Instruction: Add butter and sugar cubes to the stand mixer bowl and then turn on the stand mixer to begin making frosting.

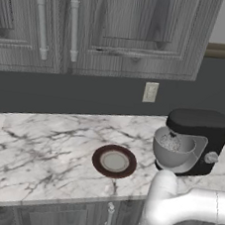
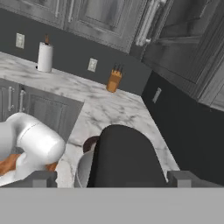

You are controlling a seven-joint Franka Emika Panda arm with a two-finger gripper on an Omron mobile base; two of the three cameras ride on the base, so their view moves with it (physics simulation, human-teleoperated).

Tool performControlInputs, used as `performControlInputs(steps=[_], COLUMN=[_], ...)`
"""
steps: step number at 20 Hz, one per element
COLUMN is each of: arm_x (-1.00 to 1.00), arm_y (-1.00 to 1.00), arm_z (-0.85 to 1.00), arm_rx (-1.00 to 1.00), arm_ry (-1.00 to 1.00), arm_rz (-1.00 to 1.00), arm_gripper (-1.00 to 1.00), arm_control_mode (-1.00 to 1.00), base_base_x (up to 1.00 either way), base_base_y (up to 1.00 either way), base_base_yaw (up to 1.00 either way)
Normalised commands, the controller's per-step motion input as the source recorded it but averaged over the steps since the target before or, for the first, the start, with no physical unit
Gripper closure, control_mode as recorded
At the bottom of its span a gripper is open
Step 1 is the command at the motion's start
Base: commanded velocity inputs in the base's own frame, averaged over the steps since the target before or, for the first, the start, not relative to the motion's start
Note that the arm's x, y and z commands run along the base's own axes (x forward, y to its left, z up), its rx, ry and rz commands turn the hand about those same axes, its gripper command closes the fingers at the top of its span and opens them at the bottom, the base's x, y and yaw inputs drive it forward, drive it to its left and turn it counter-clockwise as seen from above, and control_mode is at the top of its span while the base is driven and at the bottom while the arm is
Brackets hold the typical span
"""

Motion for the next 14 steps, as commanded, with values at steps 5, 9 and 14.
performControlInputs(steps=[5, 9, 14], arm_x=[-0.44, -0.63, -0.96], arm_y=[0.36, 0.06, 0.18], arm_z=[0.03, 0.05, -0.04], arm_rx=[0.00, 0.00, -0.12], arm_ry=[-0.08, -0.12, -0.29], arm_rz=[-0.08, -0.05, -0.01], arm_gripper=[-1.00, -1.00, -1.00], arm_control_mode=[-1.00, -1.00, -1.00], base_base_x=[0.00, 0.00, 0.00], base_base_y=[0.00, 0.00, 0.00], base_base_yaw=[0.00, 0.00, 0.00])
